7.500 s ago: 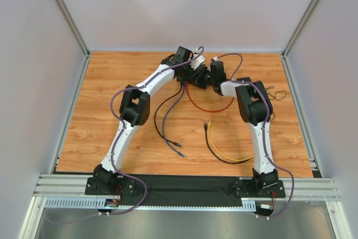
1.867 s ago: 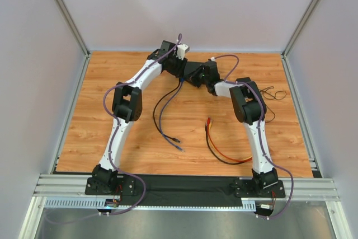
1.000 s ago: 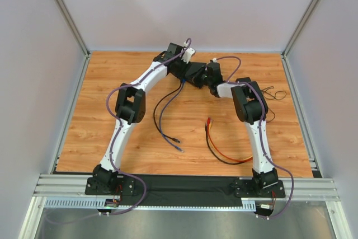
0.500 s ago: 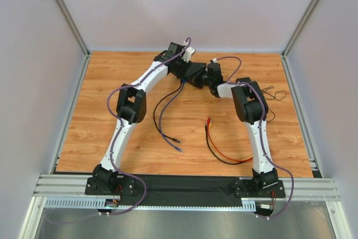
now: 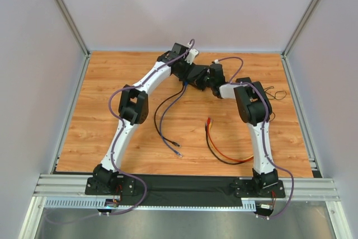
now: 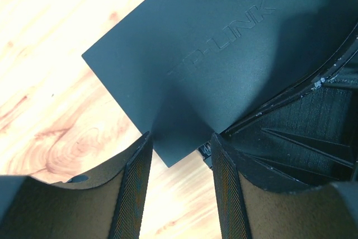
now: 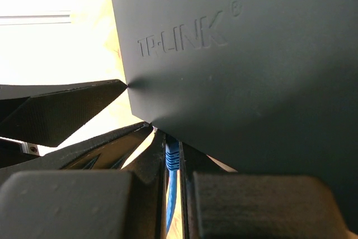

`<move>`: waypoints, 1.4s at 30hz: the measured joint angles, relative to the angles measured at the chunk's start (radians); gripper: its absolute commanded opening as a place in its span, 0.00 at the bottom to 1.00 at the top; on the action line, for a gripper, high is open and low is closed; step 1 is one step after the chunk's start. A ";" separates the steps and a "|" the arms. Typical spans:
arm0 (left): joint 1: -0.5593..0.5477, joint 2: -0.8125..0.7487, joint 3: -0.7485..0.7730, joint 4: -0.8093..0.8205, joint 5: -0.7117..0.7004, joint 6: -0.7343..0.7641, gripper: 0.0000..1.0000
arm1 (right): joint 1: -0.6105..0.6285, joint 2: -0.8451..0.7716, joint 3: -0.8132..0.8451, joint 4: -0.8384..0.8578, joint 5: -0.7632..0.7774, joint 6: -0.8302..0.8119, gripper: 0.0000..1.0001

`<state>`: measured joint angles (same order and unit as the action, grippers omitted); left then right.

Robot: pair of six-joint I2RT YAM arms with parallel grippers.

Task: Pull the plug from the switch port

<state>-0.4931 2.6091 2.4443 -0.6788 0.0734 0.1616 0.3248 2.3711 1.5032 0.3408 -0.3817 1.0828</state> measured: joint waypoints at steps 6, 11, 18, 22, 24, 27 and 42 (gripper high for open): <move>-0.008 0.003 0.007 -0.012 -0.003 0.000 0.54 | -0.002 -0.011 -0.011 -0.013 -0.002 -0.019 0.00; -0.009 0.004 0.008 -0.013 0.005 0.006 0.52 | -0.006 -0.011 0.006 -0.044 -0.021 -0.026 0.00; -0.019 -0.024 -0.060 0.042 0.010 0.063 0.56 | -0.010 -0.011 0.013 -0.063 -0.043 -0.034 0.00; -0.022 -0.021 -0.048 0.032 -0.008 0.065 0.57 | -0.011 -0.011 0.016 -0.069 -0.047 -0.038 0.00; -0.023 -0.011 -0.027 0.017 -0.020 0.060 0.58 | -0.011 -0.011 0.016 -0.071 -0.048 -0.042 0.00; -0.026 0.013 0.029 -0.022 -0.033 0.051 0.57 | -0.009 -0.011 0.016 -0.071 -0.047 -0.045 0.00; -0.029 0.015 0.006 0.020 -0.076 0.046 0.58 | 0.036 -0.050 -0.061 -0.070 -0.092 -0.067 0.00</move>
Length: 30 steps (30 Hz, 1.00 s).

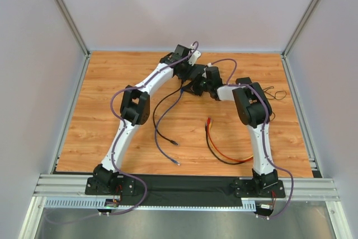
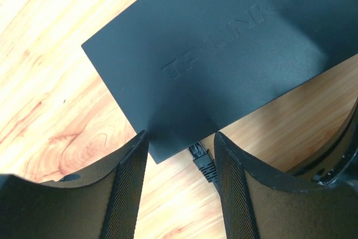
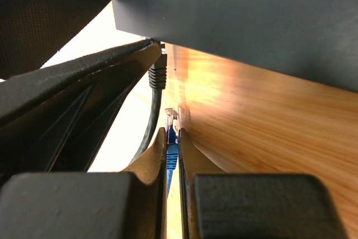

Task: Pull the plug from the switch port

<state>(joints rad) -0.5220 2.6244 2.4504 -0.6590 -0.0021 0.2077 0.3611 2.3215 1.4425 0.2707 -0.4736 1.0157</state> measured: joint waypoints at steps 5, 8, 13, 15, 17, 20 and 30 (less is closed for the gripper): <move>0.007 -0.070 -0.131 0.079 0.024 -0.021 0.59 | -0.022 -0.018 -0.008 -0.033 -0.026 -0.045 0.00; 0.016 -0.122 -0.219 0.104 0.038 -0.042 0.60 | -0.046 -0.033 -0.009 -0.061 -0.071 -0.075 0.00; 0.047 -0.227 -0.372 0.151 0.080 -0.090 0.60 | -0.099 -0.086 0.002 -0.182 -0.200 -0.175 0.00; 0.059 -0.267 -0.406 0.169 0.092 -0.103 0.60 | -0.121 -0.113 0.020 -0.278 -0.228 -0.247 0.00; 0.070 -0.298 -0.420 0.187 0.098 -0.112 0.60 | -0.142 -0.151 0.026 -0.383 -0.244 -0.340 0.00; 0.076 -0.323 -0.421 0.215 0.106 -0.121 0.60 | -0.158 -0.190 0.010 -0.459 -0.254 -0.419 0.00; 0.069 -0.328 -0.433 0.236 0.132 -0.136 0.60 | -0.120 -0.207 -0.083 -0.590 -0.201 -0.525 0.12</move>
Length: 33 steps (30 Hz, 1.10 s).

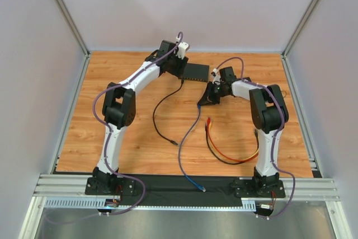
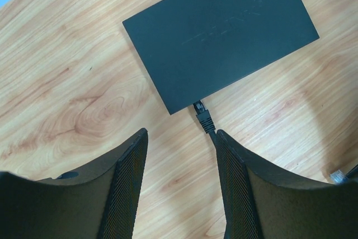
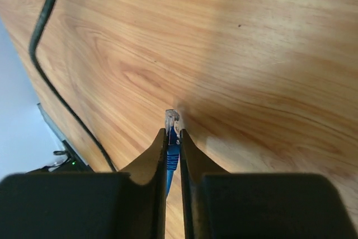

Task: Pull the plug from the switch port

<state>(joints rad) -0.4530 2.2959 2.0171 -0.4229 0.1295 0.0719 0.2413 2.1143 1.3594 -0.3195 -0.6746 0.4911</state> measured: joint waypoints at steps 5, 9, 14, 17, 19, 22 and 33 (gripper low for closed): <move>0.000 0.000 0.000 0.001 0.007 0.000 0.60 | 0.016 -0.010 0.019 -0.028 0.051 -0.015 0.51; 0.000 0.000 0.002 0.002 0.018 0.003 0.61 | 0.035 -0.016 0.064 -0.045 0.139 -0.028 0.58; 0.003 0.000 0.002 0.002 0.022 0.013 0.61 | 0.050 -0.005 0.160 -0.059 0.218 -0.010 0.61; 0.007 0.000 0.003 0.006 0.031 0.013 0.61 | 0.058 0.038 0.261 -0.032 0.226 0.036 0.61; 0.013 0.000 0.004 0.015 0.044 0.012 0.61 | 0.064 0.071 0.302 0.041 0.223 0.107 0.60; 0.027 0.000 0.005 0.026 0.062 0.012 0.61 | 0.079 0.098 0.285 0.195 0.228 0.240 0.59; 0.061 0.004 0.006 0.066 0.071 0.011 0.59 | 0.143 0.132 0.215 0.399 0.321 0.392 0.51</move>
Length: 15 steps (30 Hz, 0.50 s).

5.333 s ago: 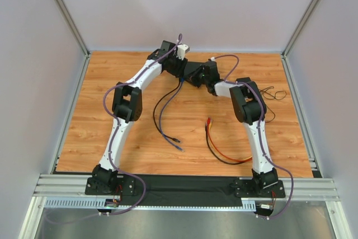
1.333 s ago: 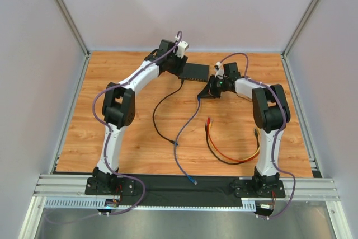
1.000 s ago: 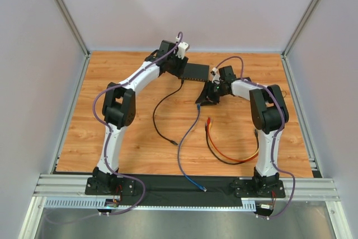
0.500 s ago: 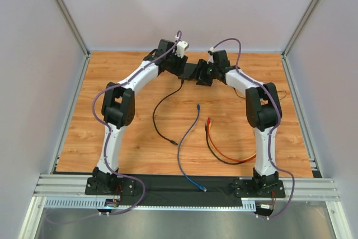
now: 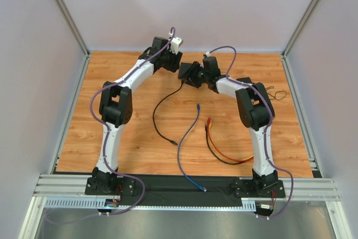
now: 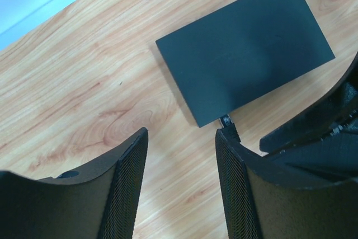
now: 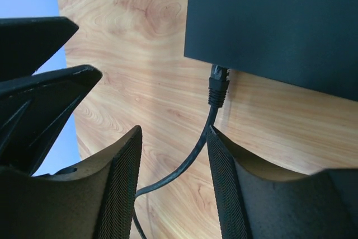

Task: Pull the plug from the switch port

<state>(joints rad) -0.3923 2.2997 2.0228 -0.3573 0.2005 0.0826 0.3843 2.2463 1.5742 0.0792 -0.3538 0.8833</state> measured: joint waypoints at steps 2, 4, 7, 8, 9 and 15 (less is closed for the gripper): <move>0.000 0.001 0.000 0.004 0.000 -0.002 0.59 | -0.002 0.008 -0.003 0.016 0.010 0.003 0.50; 0.000 0.003 0.000 0.005 0.000 -0.005 0.59 | -0.003 0.019 -0.003 0.021 0.016 0.005 0.50; 0.000 0.008 0.000 0.006 0.000 -0.007 0.59 | -0.006 0.050 -0.003 0.040 0.016 0.011 0.50; 0.000 0.008 0.000 0.008 0.000 -0.007 0.58 | -0.006 0.061 -0.002 0.046 0.017 0.012 0.49; 0.000 0.009 0.000 0.008 0.000 -0.007 0.58 | -0.006 0.073 -0.002 0.054 0.019 0.019 0.47; 0.000 0.009 0.000 0.011 0.002 -0.012 0.58 | -0.007 0.093 0.002 0.101 0.039 0.050 0.45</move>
<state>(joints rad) -0.3927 2.3089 2.0224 -0.3458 0.2028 0.0708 0.3775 2.3390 1.5757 0.1799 -0.3149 0.9337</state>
